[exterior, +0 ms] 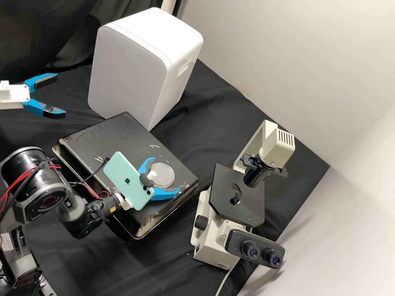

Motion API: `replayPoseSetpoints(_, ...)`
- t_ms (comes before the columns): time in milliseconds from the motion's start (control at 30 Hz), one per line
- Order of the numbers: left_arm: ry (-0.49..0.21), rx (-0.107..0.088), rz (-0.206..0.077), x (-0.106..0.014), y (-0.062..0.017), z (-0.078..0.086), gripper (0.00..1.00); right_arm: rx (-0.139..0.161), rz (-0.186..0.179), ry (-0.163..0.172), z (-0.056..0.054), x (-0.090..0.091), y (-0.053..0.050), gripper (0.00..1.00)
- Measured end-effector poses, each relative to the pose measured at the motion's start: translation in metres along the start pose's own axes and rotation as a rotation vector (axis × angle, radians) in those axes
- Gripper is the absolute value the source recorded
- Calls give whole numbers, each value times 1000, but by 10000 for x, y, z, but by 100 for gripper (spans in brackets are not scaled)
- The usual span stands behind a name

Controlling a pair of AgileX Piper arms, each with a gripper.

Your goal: Place the petri dish on the bench

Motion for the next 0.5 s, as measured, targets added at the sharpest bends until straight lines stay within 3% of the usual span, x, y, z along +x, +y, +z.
replayPoseSetpoints(100,-6,-20,15,-7,23,6,100,-9,2,4,-17,-7,-5,100)
replayPoseSetpoints(333,-13,-20,17,-7,25,12,100,-32,31,18,-99,-86,1,100)
replayPoseSetpoints(500,-13,-20,17,-7,25,12,100,-17,65,6,-109,-164,31,100)
